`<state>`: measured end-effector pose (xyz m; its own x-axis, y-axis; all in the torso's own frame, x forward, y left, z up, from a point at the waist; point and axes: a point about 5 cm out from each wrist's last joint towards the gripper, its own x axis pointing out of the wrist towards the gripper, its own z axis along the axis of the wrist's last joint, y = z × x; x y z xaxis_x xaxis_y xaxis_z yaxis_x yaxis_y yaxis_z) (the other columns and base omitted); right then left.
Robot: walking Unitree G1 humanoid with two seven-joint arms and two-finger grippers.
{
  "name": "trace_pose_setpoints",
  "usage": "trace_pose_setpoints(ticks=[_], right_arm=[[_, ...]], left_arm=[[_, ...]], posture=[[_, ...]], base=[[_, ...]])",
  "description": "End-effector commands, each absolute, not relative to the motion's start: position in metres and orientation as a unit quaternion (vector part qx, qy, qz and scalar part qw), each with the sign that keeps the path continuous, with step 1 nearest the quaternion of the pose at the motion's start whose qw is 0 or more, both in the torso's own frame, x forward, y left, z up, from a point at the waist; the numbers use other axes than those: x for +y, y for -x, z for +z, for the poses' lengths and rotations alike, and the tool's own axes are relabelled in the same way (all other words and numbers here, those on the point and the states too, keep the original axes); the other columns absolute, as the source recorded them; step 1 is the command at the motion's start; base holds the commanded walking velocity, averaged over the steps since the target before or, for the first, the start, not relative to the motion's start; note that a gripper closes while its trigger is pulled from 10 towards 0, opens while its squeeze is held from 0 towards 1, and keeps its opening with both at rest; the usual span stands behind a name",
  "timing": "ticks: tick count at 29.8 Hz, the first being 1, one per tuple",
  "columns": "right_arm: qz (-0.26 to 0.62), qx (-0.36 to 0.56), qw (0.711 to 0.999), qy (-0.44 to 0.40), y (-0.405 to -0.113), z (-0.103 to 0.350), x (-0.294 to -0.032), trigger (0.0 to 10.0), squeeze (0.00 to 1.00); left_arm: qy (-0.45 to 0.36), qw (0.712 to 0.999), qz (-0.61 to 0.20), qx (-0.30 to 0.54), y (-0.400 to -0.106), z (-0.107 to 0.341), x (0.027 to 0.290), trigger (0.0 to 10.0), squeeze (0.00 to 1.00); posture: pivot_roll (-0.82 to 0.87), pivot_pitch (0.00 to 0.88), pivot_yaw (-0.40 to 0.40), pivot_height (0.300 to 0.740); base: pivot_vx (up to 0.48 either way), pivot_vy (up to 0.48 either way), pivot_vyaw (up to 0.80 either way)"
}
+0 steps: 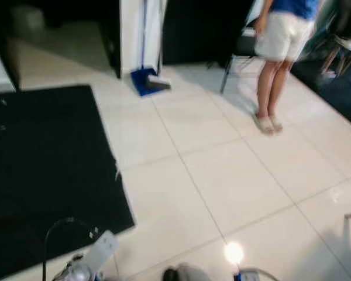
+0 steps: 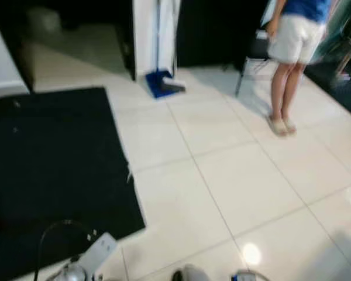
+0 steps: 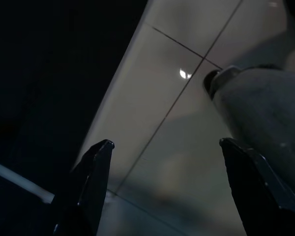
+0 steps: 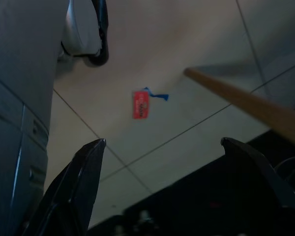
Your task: Picking trash to rubbish bin
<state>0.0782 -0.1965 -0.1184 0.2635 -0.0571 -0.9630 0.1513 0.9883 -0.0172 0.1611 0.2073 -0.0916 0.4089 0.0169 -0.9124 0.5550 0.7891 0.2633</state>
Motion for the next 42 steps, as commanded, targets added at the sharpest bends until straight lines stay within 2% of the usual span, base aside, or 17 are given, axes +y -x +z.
trace_pose_setpoints(ticks=[1,8,14,15,20,22,25,28,29,34,42], right_arm=[[-0.062,0.605,0.793,-0.036,-0.076,-0.118,-0.199,10.0,0.00],[-0.059,0.601,0.796,-0.036,-0.085,-0.118,-0.194,10.0,0.00],[-0.067,0.589,0.803,-0.057,-0.101,-0.116,-0.173,10.0,0.00],[-0.071,0.581,0.808,-0.067,-0.108,-0.115,-0.167,10.0,0.00],[-0.077,0.573,0.812,-0.080,-0.113,-0.114,-0.163,10.0,0.00],[-0.092,0.570,0.811,-0.095,-0.109,-0.115,-0.169,10.0,0.00],[-0.094,0.571,0.810,-0.095,-0.108,-0.115,-0.172,10.0,0.00],[-0.104,0.572,0.808,-0.094,-0.103,-0.114,-0.185,10.0,0.00],[-0.116,0.568,0.809,-0.095,-0.101,-0.113,-0.197,10.0,0.00],[-0.127,0.563,0.811,-0.099,-0.102,-0.112,-0.204,10.0,0.00],[-0.112,0.561,0.816,-0.078,-0.111,-0.109,-0.210,10.0,0.00]], left_arm=[[-0.273,0.788,-0.179,0.522,-0.157,-0.094,0.203,10.0,0.00],[-0.276,0.786,-0.181,0.523,-0.158,-0.094,0.203,10.0,0.00],[-0.294,0.776,-0.193,0.524,-0.160,-0.092,0.206,10.0,0.00],[-0.313,0.767,-0.208,0.520,-0.163,-0.091,0.207,10.0,0.00],[-0.336,0.757,-0.221,0.515,-0.168,-0.088,0.211,10.0,0.00],[-0.350,0.758,-0.213,0.507,-0.178,-0.081,0.222,10.0,0.00],[-0.352,0.758,-0.212,0.506,-0.179,-0.080,0.223,10.0,0.00],[-0.353,0.760,-0.210,0.504,-0.182,-0.079,0.224,10.0,0.00],[-0.353,0.760,-0.209,0.504,-0.183,-0.078,0.224,10.0,0.00],[-0.351,0.761,-0.210,0.504,-0.183,-0.078,0.224,10.0,0.00],[-0.341,0.761,-0.212,0.509,-0.178,-0.083,0.216,10.0,0.00]], posture=[[0.20,0.103,-0.070,0.740],[0.20,0.090,-0.066,0.740],[0.18,0.029,0.006,0.740],[0.17,0.005,0.044,0.740],[0.16,0.000,0.066,0.740],[0.17,0.000,0.091,0.740],[0.17,0.000,0.091,0.740],[0.17,0.000,0.092,0.740],[0.16,0.000,0.098,0.740],[0.16,0.000,0.098,0.740],[0.18,0.000,0.062,0.740]], base=[[0.000,0.000,-0.79],[0.000,0.000,-0.79],[0.000,0.000,-0.78],[0.000,0.000,-0.78],[0.000,0.000,-0.78],[0.000,0.000,-0.79],[0.000,0.000,-0.79],[0.000,0.000,-0.79],[0.000,0.000,-0.79],[0.000,0.000,-0.78],[0.000,0.000,0.00]])
